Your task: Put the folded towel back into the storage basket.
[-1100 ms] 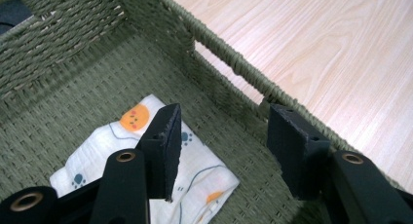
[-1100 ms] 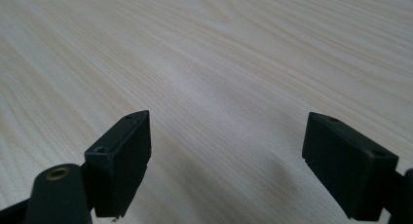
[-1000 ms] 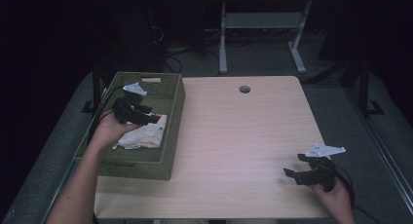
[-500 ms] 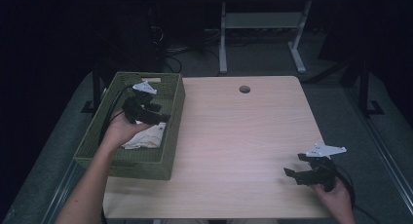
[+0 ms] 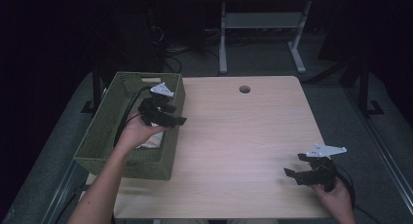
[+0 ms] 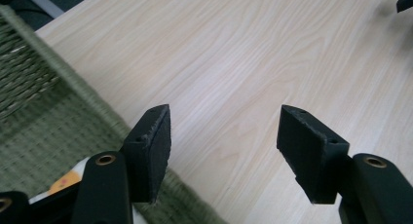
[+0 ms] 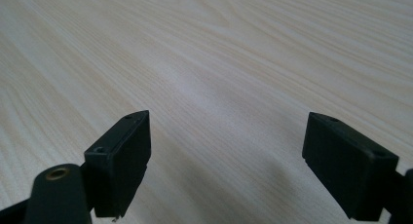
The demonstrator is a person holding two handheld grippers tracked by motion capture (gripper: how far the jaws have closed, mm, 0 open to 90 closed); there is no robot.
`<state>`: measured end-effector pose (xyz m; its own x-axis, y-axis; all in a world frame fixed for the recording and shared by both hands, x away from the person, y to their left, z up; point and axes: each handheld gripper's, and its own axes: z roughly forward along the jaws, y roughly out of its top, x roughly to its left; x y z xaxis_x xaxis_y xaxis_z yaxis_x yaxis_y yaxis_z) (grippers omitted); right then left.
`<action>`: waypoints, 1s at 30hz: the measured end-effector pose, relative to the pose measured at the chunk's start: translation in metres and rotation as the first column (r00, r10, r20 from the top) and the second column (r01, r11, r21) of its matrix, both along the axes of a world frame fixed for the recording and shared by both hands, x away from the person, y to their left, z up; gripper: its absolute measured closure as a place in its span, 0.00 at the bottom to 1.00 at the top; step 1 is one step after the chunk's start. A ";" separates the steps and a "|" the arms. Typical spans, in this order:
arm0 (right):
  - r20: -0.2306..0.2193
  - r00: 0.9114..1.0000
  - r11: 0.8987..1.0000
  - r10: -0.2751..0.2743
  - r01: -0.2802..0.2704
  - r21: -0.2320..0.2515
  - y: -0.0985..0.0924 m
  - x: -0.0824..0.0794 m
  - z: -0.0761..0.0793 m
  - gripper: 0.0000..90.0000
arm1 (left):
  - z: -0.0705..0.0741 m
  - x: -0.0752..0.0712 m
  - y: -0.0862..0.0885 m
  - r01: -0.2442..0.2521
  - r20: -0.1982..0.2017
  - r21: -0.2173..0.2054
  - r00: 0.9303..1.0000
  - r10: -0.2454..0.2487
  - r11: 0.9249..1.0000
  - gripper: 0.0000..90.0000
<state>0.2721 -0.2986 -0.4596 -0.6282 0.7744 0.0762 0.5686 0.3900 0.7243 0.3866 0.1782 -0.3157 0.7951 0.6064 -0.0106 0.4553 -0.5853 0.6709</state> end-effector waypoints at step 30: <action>0.012 1.000 1.000 -0.012 0.012 0.000 -0.005 -0.002 0.002 0.19 | -0.025 -0.025 -0.065 0.013 -0.002 -0.117 1.000 -0.013 0.993 0.37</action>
<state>0.2705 -0.3041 -0.4577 -0.6196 0.7819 0.0688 0.5648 0.3833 0.7308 0.3620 0.1134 -0.3405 0.8028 0.5905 -0.0830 0.4500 -0.5087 0.7339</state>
